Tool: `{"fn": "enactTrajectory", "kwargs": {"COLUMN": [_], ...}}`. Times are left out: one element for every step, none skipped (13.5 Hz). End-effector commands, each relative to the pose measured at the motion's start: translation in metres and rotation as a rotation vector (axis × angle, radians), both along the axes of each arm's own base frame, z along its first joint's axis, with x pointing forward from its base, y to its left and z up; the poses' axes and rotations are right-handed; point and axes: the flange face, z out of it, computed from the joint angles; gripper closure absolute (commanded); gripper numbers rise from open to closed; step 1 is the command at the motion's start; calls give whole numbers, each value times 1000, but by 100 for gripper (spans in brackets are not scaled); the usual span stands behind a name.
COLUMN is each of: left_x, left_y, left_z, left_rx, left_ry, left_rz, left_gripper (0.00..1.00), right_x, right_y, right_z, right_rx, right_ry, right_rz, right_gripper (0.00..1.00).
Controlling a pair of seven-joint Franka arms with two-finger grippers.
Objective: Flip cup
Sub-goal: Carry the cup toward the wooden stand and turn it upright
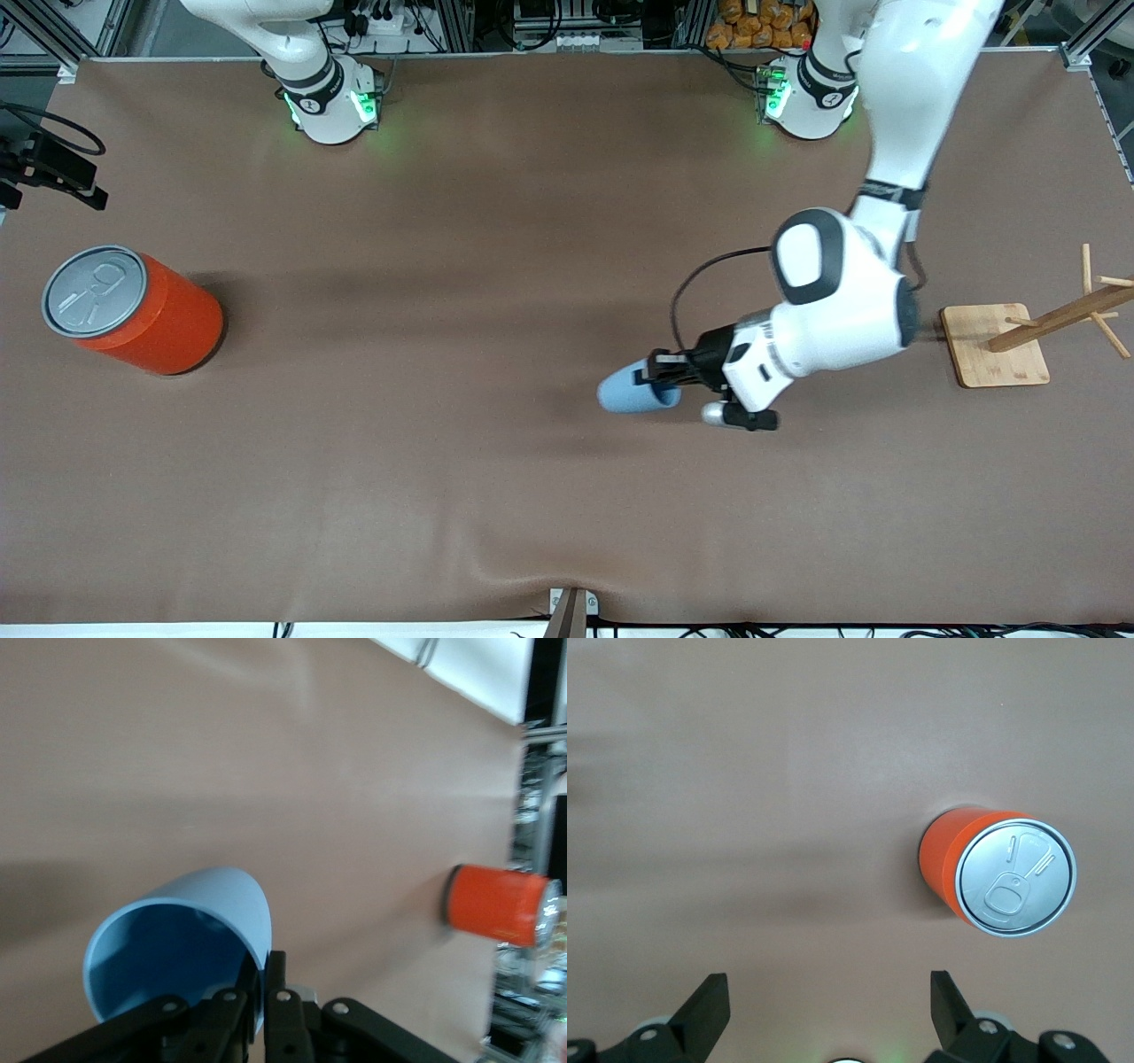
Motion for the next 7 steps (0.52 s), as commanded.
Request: {"fn": "enactTrajectory", "kwargs": {"left_x": [-1,0,-1,-4,-5,-6,-8], "left_y": [65,82,96,111,130,158,178], "left_z": [18,18,15,7,0,-7,-15], "left_rx": [108,163,222,288,344,421,488], "left_ry": [26,21,15,19,34,43,47], "left_rz": [-24,-35,-44,-50,-31,-16,-21], "left_gripper": [100,100,100,100,100,100,100], "right_x": [0,0,0,0,0,0,0], "right_y": [1,1,2,2,1,1,0], "right_z": [5,5,5,5,5,6,6], "right_rx": [-8,-8,-6,-6,-8,-9,-9], "right_ry": [-7,-7,-8,-8,-7,-9,-9], "right_rz": [6,6,8,8,6,6,4], "right_gripper": [0,0,0,0,0,0,0]}}
